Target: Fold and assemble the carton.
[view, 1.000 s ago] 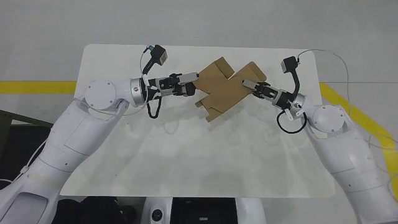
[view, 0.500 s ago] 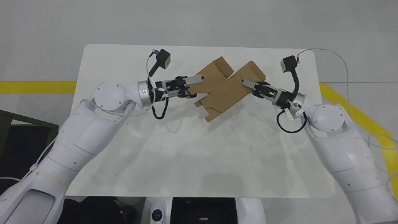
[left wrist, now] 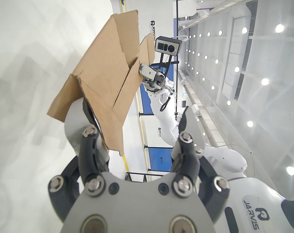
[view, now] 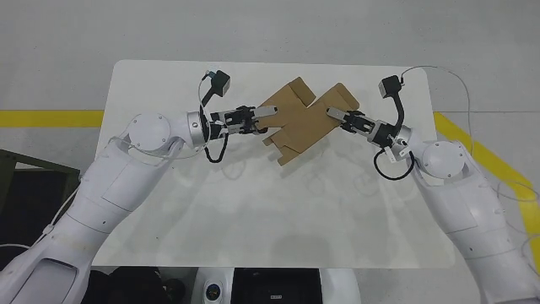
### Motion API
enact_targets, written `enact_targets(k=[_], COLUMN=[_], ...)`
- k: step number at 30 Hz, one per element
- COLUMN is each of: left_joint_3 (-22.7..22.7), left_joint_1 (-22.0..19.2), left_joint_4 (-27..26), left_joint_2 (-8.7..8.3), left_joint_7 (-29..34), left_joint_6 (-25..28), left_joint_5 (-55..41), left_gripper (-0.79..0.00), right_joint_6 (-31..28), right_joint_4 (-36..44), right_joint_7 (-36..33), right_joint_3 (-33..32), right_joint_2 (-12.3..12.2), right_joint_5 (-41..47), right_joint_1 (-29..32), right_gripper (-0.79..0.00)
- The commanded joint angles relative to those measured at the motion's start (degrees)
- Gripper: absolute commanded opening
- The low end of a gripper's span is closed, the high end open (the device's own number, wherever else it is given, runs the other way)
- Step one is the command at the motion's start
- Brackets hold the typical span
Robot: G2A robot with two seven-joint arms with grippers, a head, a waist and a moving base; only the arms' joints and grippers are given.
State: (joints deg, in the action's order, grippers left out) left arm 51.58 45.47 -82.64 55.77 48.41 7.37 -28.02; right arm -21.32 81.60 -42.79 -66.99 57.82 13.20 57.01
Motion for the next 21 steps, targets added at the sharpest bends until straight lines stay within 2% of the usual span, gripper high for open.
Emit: enact_targets(k=[1,3,6,8,10,14,16,21], left_joint_3=[0.13,0.34,0.68,0.88,1.07,1.34,1.43,1.52], left_joint_1=[0.03,0.07,0.06,0.11,0.13,0.11,0.08,-0.03], left_joint_4=[0.36,0.68,1.01,1.12,1.4,1.69,1.75,2.27], left_joint_2=[0.02,0.04,0.08,0.15,0.22,0.45,0.58,0.87], left_joint_7=[0.73,1.37,2.03,2.37,2.59,2.79,2.85,3.43], left_joint_6=[-0.32,-0.75,-1.26,-1.47,-1.51,-1.67,-1.75,-2.38], left_joint_5=[0.76,1.36,2.32,2.57,2.85,3.01,3.11,3.55], left_gripper=[-0.197,-0.175,-0.209,-0.339,-0.413,-0.493,-0.511,-0.502], right_joint_6=[0.05,0.01,-0.08,-0.06,0.01,-0.06,0.01,0.23], right_joint_4=[-0.02,-0.07,-0.09,-0.1,-0.06,0.03,0.08,0.29], right_joint_7=[-0.23,-0.43,-0.54,-0.6,-0.68,-0.78,-0.8,-1.08], right_joint_3=[-0.06,-0.15,-0.26,-0.32,-0.4,-0.62,-0.76,-0.99], right_joint_2=[0.04,0.08,0.15,0.19,0.23,0.29,0.32,0.38], right_joint_5=[0.11,0.15,0.02,-0.1,-0.15,-0.34,-0.39,-0.62], right_joint_1=[0.0,0.0,0.02,0.05,0.07,0.19,0.28,0.45], right_gripper=[-0.785,-0.785,-0.785,-0.785,-0.785,-0.785,-0.785,-0.785])
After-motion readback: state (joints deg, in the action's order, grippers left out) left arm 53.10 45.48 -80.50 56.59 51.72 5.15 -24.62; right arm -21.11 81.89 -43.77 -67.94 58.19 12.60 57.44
